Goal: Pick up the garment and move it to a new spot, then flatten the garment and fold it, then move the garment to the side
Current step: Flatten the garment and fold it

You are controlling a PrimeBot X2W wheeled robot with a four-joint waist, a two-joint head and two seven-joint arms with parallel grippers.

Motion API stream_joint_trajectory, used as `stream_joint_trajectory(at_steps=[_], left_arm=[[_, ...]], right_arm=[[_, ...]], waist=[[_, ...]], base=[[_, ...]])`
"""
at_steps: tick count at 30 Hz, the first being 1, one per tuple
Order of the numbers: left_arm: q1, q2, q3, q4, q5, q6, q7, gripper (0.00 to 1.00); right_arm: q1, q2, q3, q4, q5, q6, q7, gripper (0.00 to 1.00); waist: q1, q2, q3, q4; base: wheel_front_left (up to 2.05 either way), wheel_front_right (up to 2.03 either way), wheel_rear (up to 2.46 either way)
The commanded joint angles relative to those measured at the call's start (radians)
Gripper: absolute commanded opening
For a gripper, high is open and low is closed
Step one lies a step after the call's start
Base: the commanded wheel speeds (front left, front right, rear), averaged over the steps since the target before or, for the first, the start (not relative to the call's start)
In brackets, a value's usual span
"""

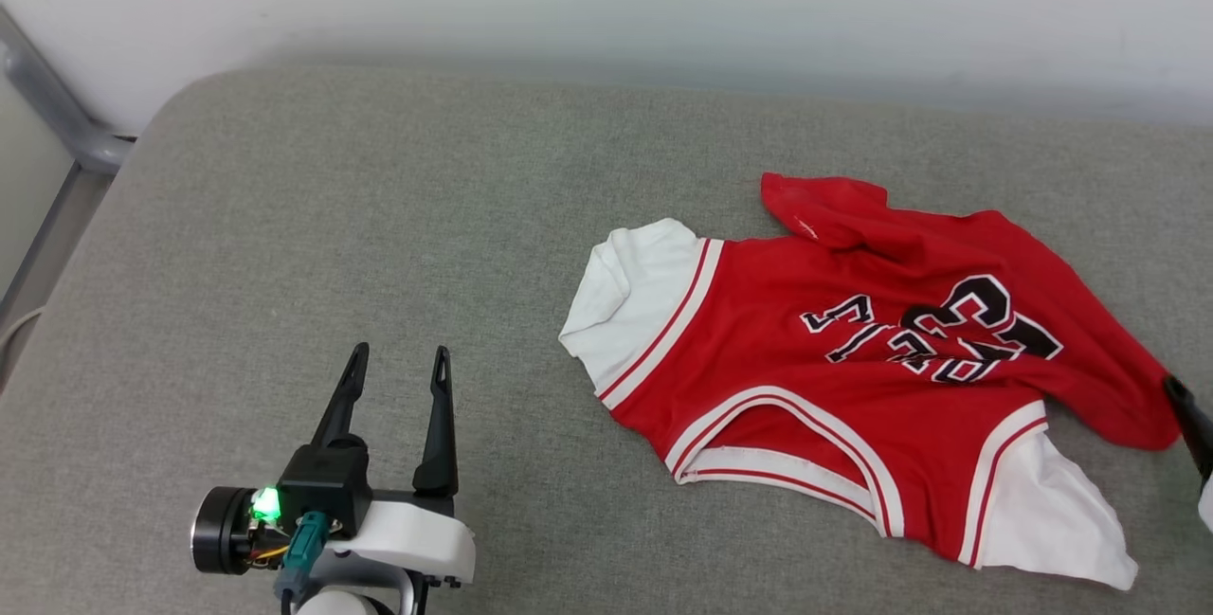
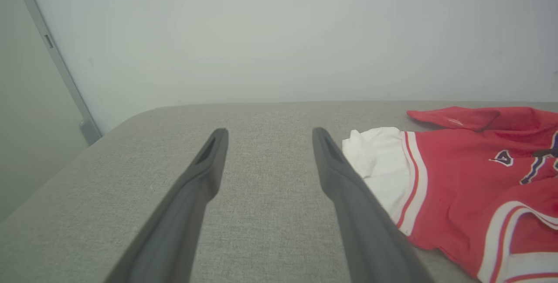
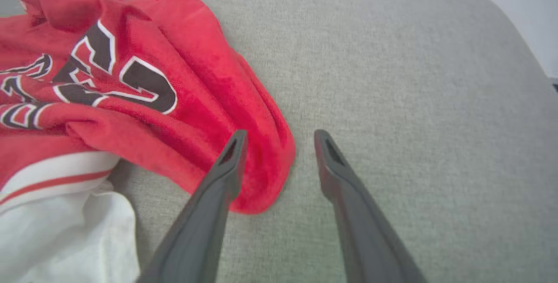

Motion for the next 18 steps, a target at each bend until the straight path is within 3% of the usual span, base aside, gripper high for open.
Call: stream_joint_trajectory(at_steps=[1,5,9,14,18], left_arm=[[0.012,0.003,0.007,0.0,0.005,-0.004,-0.003,1.0],[0.01,0.014,0.015,0.0,0.014,-0.013,-0.003,1.0],[-0.007,0.03,0.026,-0.002,0.021,-0.023,-0.003,1.0],[-0.033,0.057,0.034,-0.002,0.029,-0.038,-0.003,1.0],[-0.064,0.079,0.025,0.009,0.035,-0.062,-0.003,1.0]], right_arm=[[-0.024,0.003,-0.015,0.005,-0.023,-0.001,-0.006,1.0],[-0.059,0.005,-0.21,-0.061,-0.2,-0.001,-0.007,1.0],[0.011,0.065,-0.488,-0.221,-0.433,-0.001,-0.007,1.0],[0.204,0.233,-0.784,-0.511,-0.713,-0.001,-0.007,1.0],[0.344,0.37,-0.883,-0.706,-0.852,-0.001,-0.008,1.0]], waist=[[0.0001,0.0,-0.011,-0.005],[0.0001,0.0,-0.028,-0.017],[0.0001,0.0,-0.042,-0.032],[0.0001,0.0,-0.052,-0.047],[0.0001,0.0,-0.062,-0.053]], base=[[0.0,0.0,0.0],[0.0,0.0,0.0],[0.0,0.0,0.0],[0.0,0.0,0.0],[0.0,0.0,0.0]])
